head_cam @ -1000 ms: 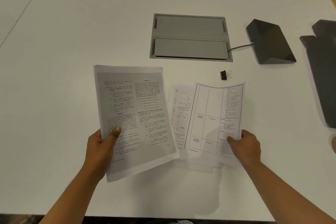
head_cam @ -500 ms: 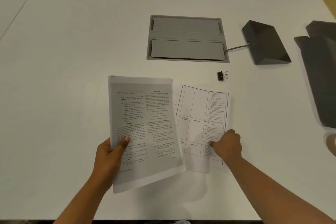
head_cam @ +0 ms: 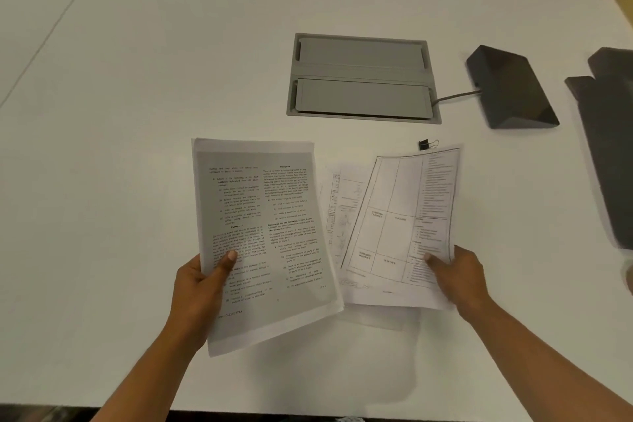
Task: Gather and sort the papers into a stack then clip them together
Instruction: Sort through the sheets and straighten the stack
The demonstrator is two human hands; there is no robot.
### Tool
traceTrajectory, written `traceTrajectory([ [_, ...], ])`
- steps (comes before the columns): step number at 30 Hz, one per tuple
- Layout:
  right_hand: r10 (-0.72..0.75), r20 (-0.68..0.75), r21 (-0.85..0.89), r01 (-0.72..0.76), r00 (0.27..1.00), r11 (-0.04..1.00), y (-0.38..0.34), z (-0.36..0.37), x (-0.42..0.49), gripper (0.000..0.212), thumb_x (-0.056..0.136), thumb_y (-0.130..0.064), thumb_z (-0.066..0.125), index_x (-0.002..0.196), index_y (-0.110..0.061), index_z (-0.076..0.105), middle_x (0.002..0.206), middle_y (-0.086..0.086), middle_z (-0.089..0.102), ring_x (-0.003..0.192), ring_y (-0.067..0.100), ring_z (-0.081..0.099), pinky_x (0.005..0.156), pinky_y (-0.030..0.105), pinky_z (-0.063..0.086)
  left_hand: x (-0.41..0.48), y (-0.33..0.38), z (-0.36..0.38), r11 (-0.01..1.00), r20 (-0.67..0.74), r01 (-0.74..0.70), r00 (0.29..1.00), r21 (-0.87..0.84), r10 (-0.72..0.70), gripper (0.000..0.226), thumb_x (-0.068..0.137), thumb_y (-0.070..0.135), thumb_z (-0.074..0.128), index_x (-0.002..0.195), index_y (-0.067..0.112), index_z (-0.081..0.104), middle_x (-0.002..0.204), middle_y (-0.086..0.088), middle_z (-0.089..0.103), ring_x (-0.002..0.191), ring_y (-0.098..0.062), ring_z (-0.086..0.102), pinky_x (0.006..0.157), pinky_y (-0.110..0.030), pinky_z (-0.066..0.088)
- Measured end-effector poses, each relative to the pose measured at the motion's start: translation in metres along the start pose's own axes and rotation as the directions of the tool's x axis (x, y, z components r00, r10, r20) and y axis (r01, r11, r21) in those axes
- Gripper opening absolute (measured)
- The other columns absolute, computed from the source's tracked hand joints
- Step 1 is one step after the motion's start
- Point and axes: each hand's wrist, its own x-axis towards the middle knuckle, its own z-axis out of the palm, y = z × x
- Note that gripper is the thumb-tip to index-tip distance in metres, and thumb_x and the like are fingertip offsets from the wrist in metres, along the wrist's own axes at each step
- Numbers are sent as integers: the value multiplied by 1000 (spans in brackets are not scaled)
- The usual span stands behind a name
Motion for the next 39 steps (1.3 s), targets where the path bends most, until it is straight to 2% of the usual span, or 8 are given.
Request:
traceTrajectory([
  [7,-10,30,365,-1,1000,931,-5,-44,-16,42,85,-7,72,124,0,61,103,9,70,98,30,68,95,39,50,6,4,-8,1000,-21,-11,1000,12,11,18,94,30,62,108,19,66,99,-4,74,79,-32,72,62,-40,60],
  [11,-88,98,514,26,991,858,-13,-61,-30,75,52,-41,91,117,-16,66,101,-5,78,94,12,74,81,27,59,3,3,-2,1000,12,-17,1000,19,16,14,93,31,63,103,21,68,97,-3,76,76,-30,74,59,-37,60],
  [14,-150,188,562,18,971,827,-22,-63,-41,57,68,-20,78,123,-10,65,112,4,76,100,19,73,77,24,59,-3,7,8,1000,72,-6,997,-16,7,16,93,29,64,105,20,69,91,-1,79,75,-27,76,57,-33,61],
  [21,-206,355,529,-14,912,848,-48,-36,-58,39,79,-3,72,118,-6,67,110,11,76,101,30,73,89,46,58,-21,38,40,989,271,-3,962,-146,43,21,97,25,57,116,19,65,103,-4,78,88,-27,77,71,-41,63],
  [24,-224,399,540,-30,889,841,-54,-23,-61,43,80,-6,72,122,-10,64,114,9,75,106,30,72,89,44,58,-23,45,50,981,253,26,967,-193,24,27,98,36,51,117,24,66,106,-3,78,93,-28,75,81,-49,60],
  [28,-230,495,534,-85,838,841,-56,-10,-65,37,88,-4,65,124,-14,63,117,5,74,108,25,71,85,35,59,-26,51,62,979,228,6,973,-203,41,36,91,54,44,110,35,67,101,8,78,92,-15,75,78,-35,61],
  [34,-265,422,500,21,867,866,-67,-4,-60,42,85,-3,69,123,-19,62,118,-1,74,109,19,70,96,44,55,-23,57,67,991,272,-45,959,-126,78,24,94,23,62,118,27,65,107,3,77,96,-20,75,82,-45,62],
  [39,-370,330,523,158,868,838,-92,-7,-50,47,78,-10,75,122,-24,64,119,-1,73,110,14,69,88,31,58,-16,73,72,986,321,-145,933,-86,165,38,92,3,62,119,30,60,113,10,69,101,-15,66,94,-48,53],
])
